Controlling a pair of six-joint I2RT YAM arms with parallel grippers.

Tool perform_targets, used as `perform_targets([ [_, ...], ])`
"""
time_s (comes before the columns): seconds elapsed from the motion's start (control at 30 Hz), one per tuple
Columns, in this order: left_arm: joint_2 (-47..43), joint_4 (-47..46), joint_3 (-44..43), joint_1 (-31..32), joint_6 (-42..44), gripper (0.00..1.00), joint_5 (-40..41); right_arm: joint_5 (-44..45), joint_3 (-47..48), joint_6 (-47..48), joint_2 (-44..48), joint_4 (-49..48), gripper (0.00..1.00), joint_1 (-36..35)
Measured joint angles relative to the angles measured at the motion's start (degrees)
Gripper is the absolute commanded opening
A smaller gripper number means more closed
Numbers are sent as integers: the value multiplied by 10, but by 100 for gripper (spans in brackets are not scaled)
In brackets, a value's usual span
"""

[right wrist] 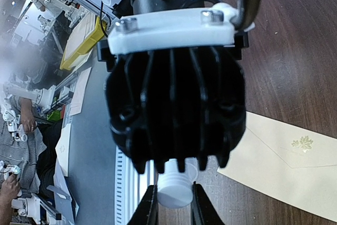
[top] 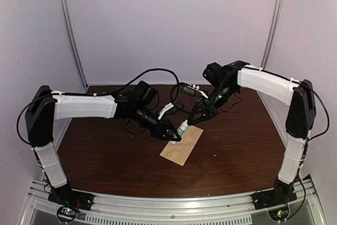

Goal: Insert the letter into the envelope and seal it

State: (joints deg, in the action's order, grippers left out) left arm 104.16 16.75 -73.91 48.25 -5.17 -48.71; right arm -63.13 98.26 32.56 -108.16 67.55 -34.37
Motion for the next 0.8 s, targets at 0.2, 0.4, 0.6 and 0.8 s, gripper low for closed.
perform_targets([
  [0.2,0,1,0,0,0,0,-1,2,0,1,-2,1,12,-3],
  [0.4,0,2,0,0,0,0,-2,7,0,7,-2,10,11,-3],
  [0.6,0,3,0,0,0,0,-3,17,0,7,-2,10,11,-3],
  [0.8,0,3,1,0,-5,0,-9,15,1,3,-6,8,12,-4],
])
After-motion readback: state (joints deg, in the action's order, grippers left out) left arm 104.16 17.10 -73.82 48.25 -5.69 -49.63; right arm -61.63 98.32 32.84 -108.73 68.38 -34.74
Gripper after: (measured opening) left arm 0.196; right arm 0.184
